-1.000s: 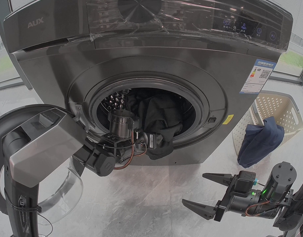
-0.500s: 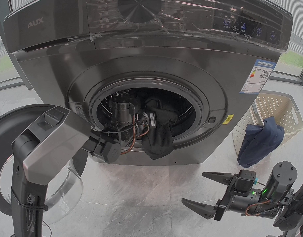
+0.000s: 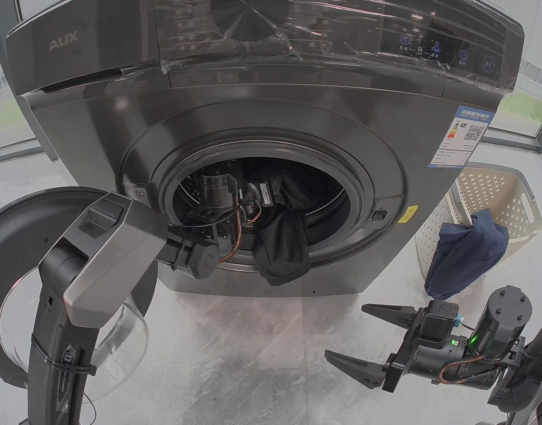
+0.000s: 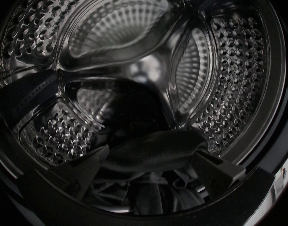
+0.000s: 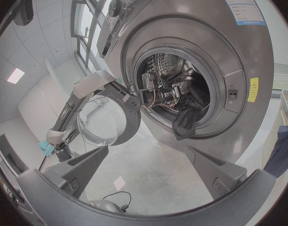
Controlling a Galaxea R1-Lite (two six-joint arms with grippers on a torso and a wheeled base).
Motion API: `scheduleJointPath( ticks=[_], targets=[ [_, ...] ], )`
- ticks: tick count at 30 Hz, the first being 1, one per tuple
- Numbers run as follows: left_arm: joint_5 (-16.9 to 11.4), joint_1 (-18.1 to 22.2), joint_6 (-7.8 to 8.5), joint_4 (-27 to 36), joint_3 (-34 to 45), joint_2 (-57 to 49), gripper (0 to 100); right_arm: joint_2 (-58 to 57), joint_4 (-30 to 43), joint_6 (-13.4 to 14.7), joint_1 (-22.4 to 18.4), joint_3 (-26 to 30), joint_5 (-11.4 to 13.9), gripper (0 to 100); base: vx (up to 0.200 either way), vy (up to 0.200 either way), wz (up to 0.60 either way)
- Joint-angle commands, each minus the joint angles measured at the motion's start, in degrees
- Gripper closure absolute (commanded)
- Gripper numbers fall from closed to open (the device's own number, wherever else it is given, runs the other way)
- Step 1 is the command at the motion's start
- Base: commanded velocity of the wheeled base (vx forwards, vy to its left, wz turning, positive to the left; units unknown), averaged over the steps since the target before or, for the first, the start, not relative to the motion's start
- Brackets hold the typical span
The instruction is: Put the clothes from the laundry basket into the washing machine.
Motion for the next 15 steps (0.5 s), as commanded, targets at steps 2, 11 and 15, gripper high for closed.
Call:
scheduleJointPath(
  ticks=[2,11,15],
  targets=[
    [-3.81,-1.66,0.1,1.3,10.78,-4.22,0,0.16,-0.03,0.01,0.06,-0.07,0.01,0,0.0,0.0,0.0],
    [-8.03,-3.42,0.36,0.86,20.97,-6.07,0,0.07,-0.03,0.01,0.41,0.01,-0.07,0,0.0,0.0,0.0],
    [-8.03,-3.77,0.63,0.51,20.27,-4.75,100,0.07,-0.03,0.01,0.67,-0.07,0.01,0,0.0,0.0,0.0]
  ],
)
